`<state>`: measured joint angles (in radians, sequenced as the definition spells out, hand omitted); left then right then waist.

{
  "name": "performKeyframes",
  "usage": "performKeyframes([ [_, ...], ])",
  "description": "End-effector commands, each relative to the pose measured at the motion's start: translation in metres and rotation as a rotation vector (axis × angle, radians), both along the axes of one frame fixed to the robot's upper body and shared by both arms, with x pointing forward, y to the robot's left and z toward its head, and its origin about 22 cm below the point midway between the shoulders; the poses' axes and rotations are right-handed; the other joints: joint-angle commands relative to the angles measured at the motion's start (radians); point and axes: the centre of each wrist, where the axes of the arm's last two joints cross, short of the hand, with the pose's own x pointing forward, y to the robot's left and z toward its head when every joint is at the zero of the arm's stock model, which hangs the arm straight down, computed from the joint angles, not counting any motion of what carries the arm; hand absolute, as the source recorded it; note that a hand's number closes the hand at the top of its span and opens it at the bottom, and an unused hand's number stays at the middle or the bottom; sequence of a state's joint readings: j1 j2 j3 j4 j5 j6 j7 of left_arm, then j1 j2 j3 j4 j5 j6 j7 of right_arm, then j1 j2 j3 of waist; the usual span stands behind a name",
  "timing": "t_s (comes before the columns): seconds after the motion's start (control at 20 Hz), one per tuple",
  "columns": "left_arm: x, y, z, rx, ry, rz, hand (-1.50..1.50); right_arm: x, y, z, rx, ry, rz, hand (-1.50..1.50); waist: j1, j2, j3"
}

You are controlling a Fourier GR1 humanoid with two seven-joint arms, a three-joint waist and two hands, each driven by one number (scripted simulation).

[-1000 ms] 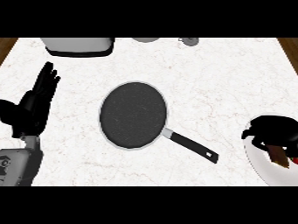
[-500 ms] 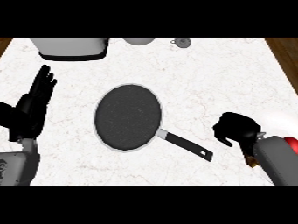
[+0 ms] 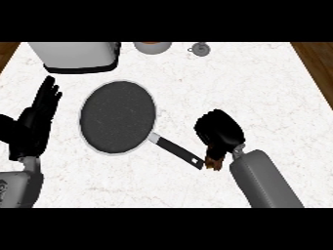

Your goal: Pick the sweet potato from the plate and place it in the pan

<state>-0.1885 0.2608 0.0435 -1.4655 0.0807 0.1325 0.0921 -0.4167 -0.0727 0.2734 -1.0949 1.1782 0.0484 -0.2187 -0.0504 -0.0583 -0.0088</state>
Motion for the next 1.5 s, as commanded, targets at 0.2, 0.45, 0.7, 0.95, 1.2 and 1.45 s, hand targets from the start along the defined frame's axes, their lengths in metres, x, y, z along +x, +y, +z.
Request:
performKeyframes([
  [0.2, 0.004, -0.006, 0.002, 0.004, 0.000, -0.030, 0.00, 0.001, 0.043, 0.056, 0.238, -0.215, -0.379, 1.50, 0.060, 0.010, 0.010],
  [0.45, 0.010, -0.019, 0.005, 0.011, -0.023, -0.088, 0.00, -0.007, 0.065, 0.087, 0.448, -0.231, -0.589, 1.50, 0.108, 0.037, 0.011],
  [0.7, 0.016, -0.025, 0.009, 0.009, -0.042, -0.124, 0.00, -0.018, 0.100, 0.106, 0.553, -0.278, -0.773, 1.50, 0.137, 0.051, 0.005],
  [0.95, 0.020, -0.038, 0.007, -0.016, -0.046, -0.108, 0.00, -0.017, 0.140, 0.124, 0.504, -0.371, -0.933, 1.50, 0.108, 0.057, 0.006],
  [1.2, 0.020, -0.029, 0.011, -0.010, -0.061, -0.081, 0.00, -0.001, 0.150, 0.106, 0.316, -0.458, -1.012, 1.50, 0.103, 0.061, 0.007],
  [1.45, 0.026, -0.022, 0.025, 0.010, -0.062, -0.106, 0.00, 0.028, 0.126, 0.071, 0.260, -0.451, -1.044, 1.50, 0.097, 0.070, 0.009],
])
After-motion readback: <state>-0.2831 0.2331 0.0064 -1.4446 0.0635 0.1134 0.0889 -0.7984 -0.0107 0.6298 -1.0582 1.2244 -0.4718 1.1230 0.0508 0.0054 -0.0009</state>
